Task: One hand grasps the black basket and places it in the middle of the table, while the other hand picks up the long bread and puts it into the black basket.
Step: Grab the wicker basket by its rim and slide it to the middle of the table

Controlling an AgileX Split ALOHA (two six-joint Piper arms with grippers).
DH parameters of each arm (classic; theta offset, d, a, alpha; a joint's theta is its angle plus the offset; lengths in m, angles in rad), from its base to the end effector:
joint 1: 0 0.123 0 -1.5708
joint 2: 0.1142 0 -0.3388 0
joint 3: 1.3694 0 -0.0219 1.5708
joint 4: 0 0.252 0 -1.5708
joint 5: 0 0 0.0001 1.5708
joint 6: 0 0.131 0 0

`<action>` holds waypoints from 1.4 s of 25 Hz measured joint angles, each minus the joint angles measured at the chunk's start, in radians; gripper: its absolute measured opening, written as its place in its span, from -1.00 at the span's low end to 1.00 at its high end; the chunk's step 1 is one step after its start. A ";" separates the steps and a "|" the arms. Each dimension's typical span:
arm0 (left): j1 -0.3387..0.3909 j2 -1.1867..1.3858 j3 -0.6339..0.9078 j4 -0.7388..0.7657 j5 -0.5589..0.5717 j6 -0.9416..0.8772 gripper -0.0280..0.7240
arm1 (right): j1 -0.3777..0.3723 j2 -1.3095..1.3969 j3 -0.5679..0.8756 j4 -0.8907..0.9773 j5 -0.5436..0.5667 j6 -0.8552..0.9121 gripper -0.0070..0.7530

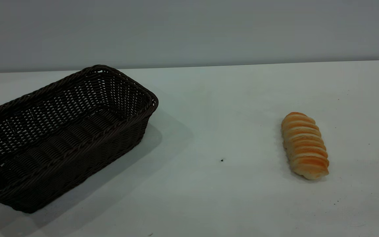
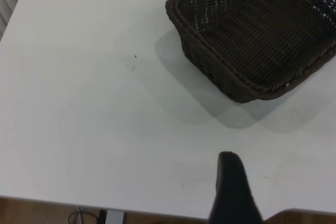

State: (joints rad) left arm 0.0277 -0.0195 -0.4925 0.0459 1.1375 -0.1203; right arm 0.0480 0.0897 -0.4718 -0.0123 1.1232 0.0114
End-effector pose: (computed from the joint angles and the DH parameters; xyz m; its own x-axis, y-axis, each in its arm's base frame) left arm -0.0293 0.0046 0.2481 -0.5031 -0.1147 -0.8566 -0.1147 0.9912 -0.0654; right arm -0.0129 -0.0021 0.2453 -0.6078 -0.0231 -0.7938 -0.0355 0.9994 -0.0019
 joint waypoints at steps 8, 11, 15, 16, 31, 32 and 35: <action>0.000 0.000 0.000 0.000 0.000 0.000 0.52 | 0.000 0.000 0.000 0.000 0.000 0.000 -0.18; 0.000 0.000 0.000 0.000 0.000 0.000 0.52 | 0.000 0.000 0.000 0.000 0.000 0.000 -0.18; 0.000 0.000 0.000 0.000 0.000 0.000 0.52 | 0.000 0.000 0.000 0.000 0.000 0.000 -0.18; 0.000 0.000 0.000 0.000 0.000 0.000 0.52 | 0.000 0.000 0.000 0.000 0.000 0.000 -0.18; -0.047 0.000 0.000 -0.027 0.000 0.000 0.52 | 0.000 0.000 0.000 0.000 0.000 0.000 -0.18; -0.064 0.000 0.000 -0.030 0.000 0.000 0.52 | 0.000 0.000 0.000 0.000 0.000 0.000 -0.18; -0.102 0.000 0.000 -0.031 0.000 0.000 0.52 | 0.000 0.000 0.000 0.000 0.000 0.000 -0.18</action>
State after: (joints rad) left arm -0.0739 -0.0195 -0.4925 0.0150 1.1375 -0.1203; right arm 0.0480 0.0897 -0.4718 -0.0123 1.1232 0.0114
